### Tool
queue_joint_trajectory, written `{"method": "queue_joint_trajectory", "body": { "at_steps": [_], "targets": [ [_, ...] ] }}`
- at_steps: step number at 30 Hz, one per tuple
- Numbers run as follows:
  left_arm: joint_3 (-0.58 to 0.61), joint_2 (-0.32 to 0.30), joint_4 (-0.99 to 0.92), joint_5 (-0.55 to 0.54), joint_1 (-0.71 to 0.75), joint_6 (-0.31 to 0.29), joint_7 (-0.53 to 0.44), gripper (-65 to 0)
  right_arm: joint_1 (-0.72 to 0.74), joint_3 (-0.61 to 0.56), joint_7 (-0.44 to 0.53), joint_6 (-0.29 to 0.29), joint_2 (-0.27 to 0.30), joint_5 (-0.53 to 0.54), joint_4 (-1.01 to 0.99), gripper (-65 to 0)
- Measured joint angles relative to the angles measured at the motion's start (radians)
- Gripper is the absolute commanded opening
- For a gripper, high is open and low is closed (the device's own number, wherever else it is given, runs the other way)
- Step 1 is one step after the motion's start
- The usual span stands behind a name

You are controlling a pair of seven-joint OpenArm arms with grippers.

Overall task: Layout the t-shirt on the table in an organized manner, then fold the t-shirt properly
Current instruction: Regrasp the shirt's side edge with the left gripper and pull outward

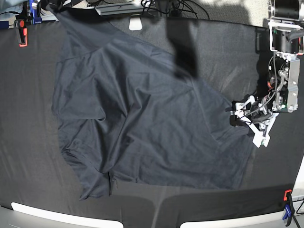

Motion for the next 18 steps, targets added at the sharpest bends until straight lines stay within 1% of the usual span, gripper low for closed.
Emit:
{"method": "queue_joint_trajectory", "body": {
  "at_steps": [2,4,5,8,10,12,13,18],
  "targets": [
    [0.000,0.000,0.000,-0.009,0.000,0.000,0.000,-38.4,0.000,0.000,0.000,0.000,0.000,0.000,0.000,-65.0],
    [0.000,0.000,0.000,-0.040,0.000,-0.001,0.004,-43.1,0.000,0.000,0.000,0.000,0.000,0.000,0.000,-65.0],
    [0.000,0.002,0.000,-0.045,0.000,-0.010,0.004,-45.2,0.000,0.000,0.000,0.000,0.000,0.000,0.000,-65.0],
    [0.000,0.005,0.000,-0.043,0.000,-0.097,0.008,-51.9,0.000,0.000,0.000,0.000,0.000,0.000,0.000,-65.0],
    [0.000,0.015,0.000,-0.044,0.000,-0.123,0.008,-57.7,0.000,0.000,0.000,0.000,0.000,0.000,0.000,-65.0],
    [0.000,0.023,0.000,-0.045,0.000,-0.134,0.008,-64.0,0.000,0.000,0.000,0.000,0.000,0.000,0.000,-65.0],
    [0.000,0.025,0.000,-0.045,0.000,-0.134,0.007,-65.0,0.000,0.000,0.000,0.000,0.000,0.000,0.000,-65.0],
    [0.000,0.024,0.000,-0.045,0.000,-0.134,-0.001,-65.0,0.000,0.000,0.000,0.000,0.000,0.000,0.000,-65.0]
  ]
}}
